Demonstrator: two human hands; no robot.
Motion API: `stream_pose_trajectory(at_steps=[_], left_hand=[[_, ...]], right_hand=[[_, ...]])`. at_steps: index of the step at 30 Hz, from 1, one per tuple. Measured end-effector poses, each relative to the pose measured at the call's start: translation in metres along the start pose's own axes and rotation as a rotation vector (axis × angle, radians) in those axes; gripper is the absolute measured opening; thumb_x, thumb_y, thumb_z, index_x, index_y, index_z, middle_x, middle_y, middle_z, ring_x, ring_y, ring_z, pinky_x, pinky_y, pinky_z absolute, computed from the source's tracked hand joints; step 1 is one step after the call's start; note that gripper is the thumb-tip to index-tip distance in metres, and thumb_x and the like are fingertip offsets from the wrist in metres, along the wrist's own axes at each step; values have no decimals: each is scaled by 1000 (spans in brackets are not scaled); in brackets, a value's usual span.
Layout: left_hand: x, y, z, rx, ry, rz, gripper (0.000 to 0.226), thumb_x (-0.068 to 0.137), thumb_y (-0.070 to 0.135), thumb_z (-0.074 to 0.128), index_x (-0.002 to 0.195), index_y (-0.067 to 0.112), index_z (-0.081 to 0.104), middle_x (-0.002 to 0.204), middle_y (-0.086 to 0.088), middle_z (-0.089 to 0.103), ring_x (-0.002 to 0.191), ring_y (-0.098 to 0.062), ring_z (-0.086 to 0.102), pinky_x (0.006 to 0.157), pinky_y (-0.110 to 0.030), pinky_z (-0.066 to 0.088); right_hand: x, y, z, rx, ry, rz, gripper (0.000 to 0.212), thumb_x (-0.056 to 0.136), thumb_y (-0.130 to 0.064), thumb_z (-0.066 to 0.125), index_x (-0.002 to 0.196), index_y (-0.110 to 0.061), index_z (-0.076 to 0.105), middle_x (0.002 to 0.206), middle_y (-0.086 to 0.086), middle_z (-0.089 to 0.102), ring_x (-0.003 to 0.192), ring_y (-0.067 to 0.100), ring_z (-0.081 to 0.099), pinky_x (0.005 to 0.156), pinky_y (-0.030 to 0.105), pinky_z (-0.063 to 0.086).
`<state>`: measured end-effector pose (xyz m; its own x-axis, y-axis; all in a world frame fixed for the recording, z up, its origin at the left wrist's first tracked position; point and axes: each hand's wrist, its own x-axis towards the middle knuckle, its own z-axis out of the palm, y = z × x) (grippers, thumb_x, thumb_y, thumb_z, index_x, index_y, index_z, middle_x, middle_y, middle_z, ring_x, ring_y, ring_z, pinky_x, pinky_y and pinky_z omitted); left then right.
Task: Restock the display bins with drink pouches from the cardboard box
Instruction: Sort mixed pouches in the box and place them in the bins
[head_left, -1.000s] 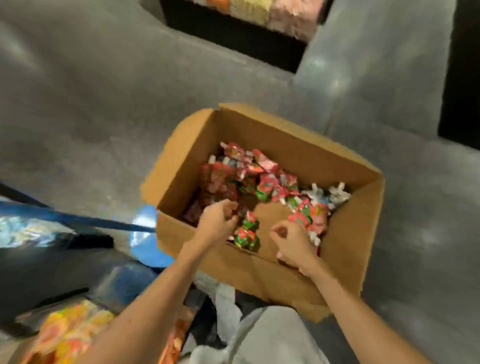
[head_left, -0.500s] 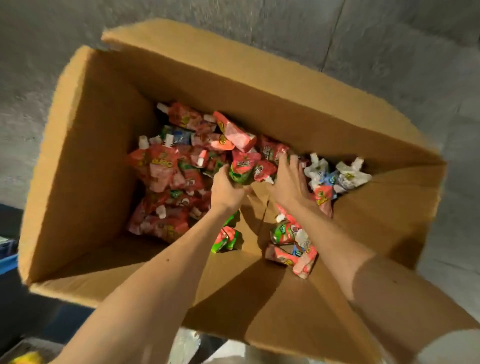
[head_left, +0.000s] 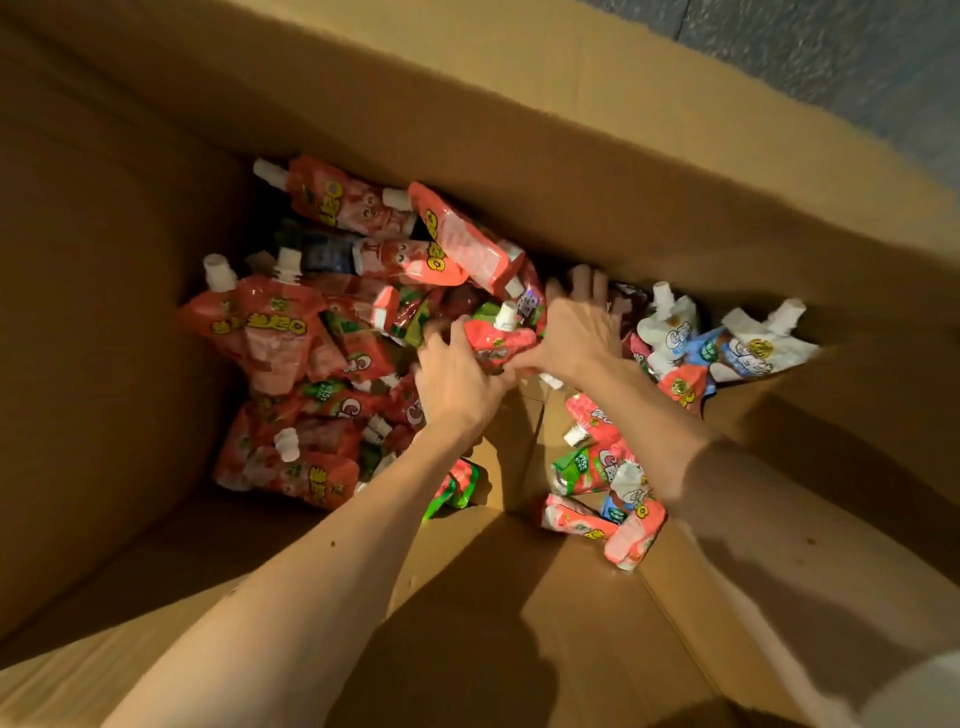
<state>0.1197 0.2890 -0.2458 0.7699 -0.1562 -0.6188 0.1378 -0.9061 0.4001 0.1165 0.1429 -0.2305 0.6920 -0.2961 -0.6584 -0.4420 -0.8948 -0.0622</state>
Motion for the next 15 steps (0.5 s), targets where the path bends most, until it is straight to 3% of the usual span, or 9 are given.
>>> stream_pose_trajectory(at_steps=[3,6,10,13,15], left_hand=[[-12,-7,-1,200,0,54,92,72,71,71,141,17,43,147,-15,34,134,-34,34,104,-45,39],[-22,-22,5,266,33,173,85,74,72,67,135,16,50,153,-11,32,136,-35,30,104,-47,39],[-31,-43,7,22,-74,262,82,73,76,60,119,8,55,148,-13,41,135,-29,33,110,-44,31],[-34,-48,-10,-212,-111,213,70,67,58,80,108,11,49,114,-2,57,102,-15,50,85,-22,41],[-35,-42,-27,-306,-203,114,68,64,45,90,109,15,48,108,4,62,97,-13,59,79,-26,48]], right_hand=[[-2,-1,0,-67,-87,-96,127,46,-70,86,145,-7,35,150,13,37,142,32,28,114,51,28],[-9,0,2,-104,-112,-197,112,55,-62,87,139,-5,39,141,13,50,140,29,32,109,46,33],[-21,1,9,-25,-146,-279,96,57,-58,87,127,-8,45,129,12,58,129,30,41,107,47,34],[-30,-2,4,156,-193,-208,96,50,-56,92,120,-10,46,123,13,55,118,33,49,97,45,44],[-36,-3,-4,269,-239,-145,96,46,-54,94,118,-11,47,121,11,53,113,30,50,92,43,47]])
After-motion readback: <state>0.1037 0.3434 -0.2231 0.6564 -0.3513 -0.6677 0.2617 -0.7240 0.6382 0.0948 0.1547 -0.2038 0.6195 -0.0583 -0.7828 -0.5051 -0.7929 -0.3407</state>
